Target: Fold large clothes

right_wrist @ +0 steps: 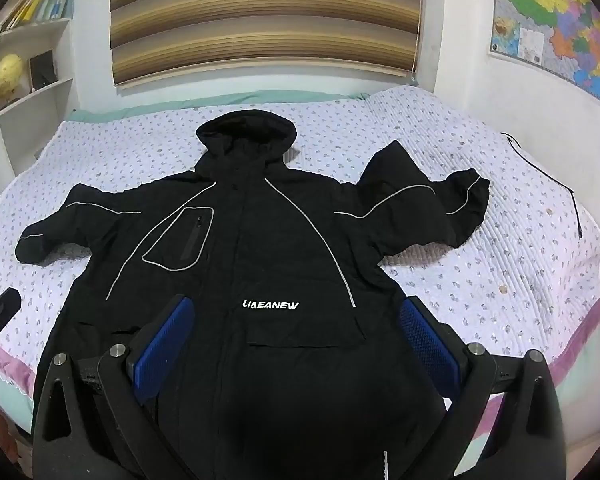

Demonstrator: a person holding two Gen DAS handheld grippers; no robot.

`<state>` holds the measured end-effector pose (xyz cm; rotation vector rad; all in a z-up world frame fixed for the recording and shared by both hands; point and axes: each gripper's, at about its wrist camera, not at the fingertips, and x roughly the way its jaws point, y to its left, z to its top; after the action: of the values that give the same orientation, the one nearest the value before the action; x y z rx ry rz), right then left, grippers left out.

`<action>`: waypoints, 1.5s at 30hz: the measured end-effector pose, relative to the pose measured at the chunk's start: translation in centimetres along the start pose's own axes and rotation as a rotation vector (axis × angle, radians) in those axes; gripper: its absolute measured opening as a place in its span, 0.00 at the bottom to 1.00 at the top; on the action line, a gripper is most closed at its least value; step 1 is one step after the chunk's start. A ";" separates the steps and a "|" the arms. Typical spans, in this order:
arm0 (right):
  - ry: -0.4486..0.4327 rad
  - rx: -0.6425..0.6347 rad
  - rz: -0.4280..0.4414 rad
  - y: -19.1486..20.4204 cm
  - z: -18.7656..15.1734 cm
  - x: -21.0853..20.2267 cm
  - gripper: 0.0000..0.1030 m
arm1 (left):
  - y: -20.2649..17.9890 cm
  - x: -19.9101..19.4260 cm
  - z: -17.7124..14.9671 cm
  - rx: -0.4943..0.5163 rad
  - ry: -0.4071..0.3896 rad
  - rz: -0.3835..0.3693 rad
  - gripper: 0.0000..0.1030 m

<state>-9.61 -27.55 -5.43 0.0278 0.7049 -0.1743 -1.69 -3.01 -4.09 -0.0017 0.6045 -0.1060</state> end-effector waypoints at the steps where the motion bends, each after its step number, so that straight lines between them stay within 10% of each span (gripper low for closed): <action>1: 0.000 0.001 0.000 0.0 0.0 0.0 1.00 | -0.2 -0.1 -0.2 0.002 -0.002 0.003 0.99; 45: -0.026 0.040 0.000 -2.7 0.2 1.3 1.00 | -3.7 1.8 0.5 0.057 0.056 -0.018 0.99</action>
<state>-8.98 -30.42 -6.02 0.0636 0.6754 -0.1881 -0.37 -6.92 -4.58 0.0516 0.6576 -0.1412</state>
